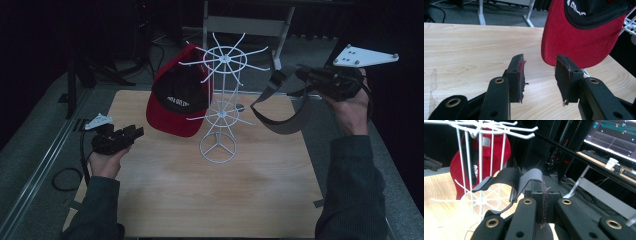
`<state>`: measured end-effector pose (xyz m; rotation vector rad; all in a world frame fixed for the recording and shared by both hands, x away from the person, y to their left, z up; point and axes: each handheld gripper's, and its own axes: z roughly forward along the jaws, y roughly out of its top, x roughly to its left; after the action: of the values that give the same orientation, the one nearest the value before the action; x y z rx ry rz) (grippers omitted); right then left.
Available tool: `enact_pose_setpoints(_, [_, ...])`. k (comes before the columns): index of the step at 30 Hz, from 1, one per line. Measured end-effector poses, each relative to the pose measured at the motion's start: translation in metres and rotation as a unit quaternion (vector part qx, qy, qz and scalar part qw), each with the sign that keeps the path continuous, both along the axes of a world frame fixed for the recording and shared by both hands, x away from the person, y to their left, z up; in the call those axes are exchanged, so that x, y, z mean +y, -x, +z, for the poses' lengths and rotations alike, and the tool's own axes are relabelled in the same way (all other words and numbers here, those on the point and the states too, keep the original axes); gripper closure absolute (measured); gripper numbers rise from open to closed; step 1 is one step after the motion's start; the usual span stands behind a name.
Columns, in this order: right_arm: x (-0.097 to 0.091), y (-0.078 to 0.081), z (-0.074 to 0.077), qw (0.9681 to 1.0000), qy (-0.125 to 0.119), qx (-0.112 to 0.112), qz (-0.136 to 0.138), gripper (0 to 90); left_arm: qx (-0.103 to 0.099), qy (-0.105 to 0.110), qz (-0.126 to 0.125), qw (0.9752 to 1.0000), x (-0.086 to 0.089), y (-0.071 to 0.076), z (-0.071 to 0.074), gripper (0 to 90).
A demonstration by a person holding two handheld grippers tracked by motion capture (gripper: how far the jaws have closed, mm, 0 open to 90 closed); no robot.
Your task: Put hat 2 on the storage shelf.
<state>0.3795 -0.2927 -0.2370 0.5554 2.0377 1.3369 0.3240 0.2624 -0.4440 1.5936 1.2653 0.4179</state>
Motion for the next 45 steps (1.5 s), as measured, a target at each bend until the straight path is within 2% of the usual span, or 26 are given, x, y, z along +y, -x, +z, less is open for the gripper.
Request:
enact_pose_setpoints(5, [0.011,0.004,0.015,0.9995,-0.008,-0.018,0.024,89.4,0.0,0.0,0.0,1.0,0.0,0.0,0.0,59.5])
enact_pose_setpoints(10, [0.018,0.001,0.023,0.9994,-0.008,-0.025,0.025,89.5,-0.001,0.001,-0.001,1.0,-0.001,0.0,0.0,59.5])
enact_pose_setpoints(16, [0.026,-0.012,0.031,0.9993,-0.019,-0.027,0.017,89.4,-0.001,0.0,-0.002,1.0,0.0,0.0,0.001,59.5])
enact_pose_setpoints(28, [0.045,-0.037,0.04,0.9991,-0.036,-0.013,0.018,89.2,-0.002,0.0,-0.005,1.0,-0.002,-0.001,0.001,59.5])
enact_pose_setpoints(35, [0.057,-0.055,0.037,0.999,-0.041,0.015,0.008,89.2,0.001,-0.001,-0.007,1.0,-0.005,-0.002,0.0,59.5])
enact_pose_setpoints(37, [0.063,-0.058,0.037,0.9992,-0.034,0.018,0.006,89.0,0.0,0.0,-0.007,1.0,-0.005,-0.002,0.0,59.5])
enact_pose_setpoints(40, [0.071,-0.064,0.033,0.9996,-0.008,0.025,-0.006,87.8,0.001,0.001,-0.008,1.0,-0.005,-0.002,0.0,59.5])
enact_pose_setpoints(42, [0.078,-0.066,0.029,0.9993,0.02,0.03,-0.01,86.7,0.0,0.002,-0.008,1.0,-0.005,-0.002,0.0,59.5])
enact_pose_setpoints(45, [0.082,-0.067,0.024,0.9986,0.038,0.035,-0.013,83.8,-0.002,0.001,-0.008,1.0,-0.004,-0.001,0.0,59.5])
